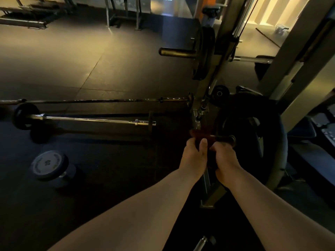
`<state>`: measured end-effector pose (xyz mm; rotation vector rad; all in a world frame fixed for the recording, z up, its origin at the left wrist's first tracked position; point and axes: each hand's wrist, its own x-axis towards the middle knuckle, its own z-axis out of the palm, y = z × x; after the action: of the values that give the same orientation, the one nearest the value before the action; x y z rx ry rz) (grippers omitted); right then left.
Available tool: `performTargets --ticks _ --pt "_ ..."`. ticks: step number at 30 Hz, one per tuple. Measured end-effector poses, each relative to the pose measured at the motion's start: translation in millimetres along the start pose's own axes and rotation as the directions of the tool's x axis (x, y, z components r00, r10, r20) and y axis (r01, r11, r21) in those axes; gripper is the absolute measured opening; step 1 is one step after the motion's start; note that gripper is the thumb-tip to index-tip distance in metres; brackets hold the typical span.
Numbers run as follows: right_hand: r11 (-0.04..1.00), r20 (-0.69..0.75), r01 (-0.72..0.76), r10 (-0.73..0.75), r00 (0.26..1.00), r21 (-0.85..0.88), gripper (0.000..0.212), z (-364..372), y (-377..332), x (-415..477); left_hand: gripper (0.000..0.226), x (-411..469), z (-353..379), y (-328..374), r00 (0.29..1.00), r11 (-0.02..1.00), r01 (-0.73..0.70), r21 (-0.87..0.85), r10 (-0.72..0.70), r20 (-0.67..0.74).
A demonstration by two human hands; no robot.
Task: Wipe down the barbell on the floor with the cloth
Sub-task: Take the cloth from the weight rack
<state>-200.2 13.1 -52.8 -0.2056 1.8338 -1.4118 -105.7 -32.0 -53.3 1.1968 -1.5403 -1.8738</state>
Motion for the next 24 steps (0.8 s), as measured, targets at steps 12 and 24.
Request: performTargets --ticks 12,24 --pt "0.992 0.453 -0.123 0.108 0.885 0.005 0.032 79.3 -53.5 -112.8 0.043 -87.3 -126.7 79.3 0.997 1.000 0.000 0.011 0.000 -0.073" --pt "0.921 0.473 0.277 -0.122 0.873 -0.274 0.017 305.5 -107.1 -254.3 0.032 -188.3 -362.0 137.2 0.962 0.922 0.123 -0.367 -0.202 -0.184"
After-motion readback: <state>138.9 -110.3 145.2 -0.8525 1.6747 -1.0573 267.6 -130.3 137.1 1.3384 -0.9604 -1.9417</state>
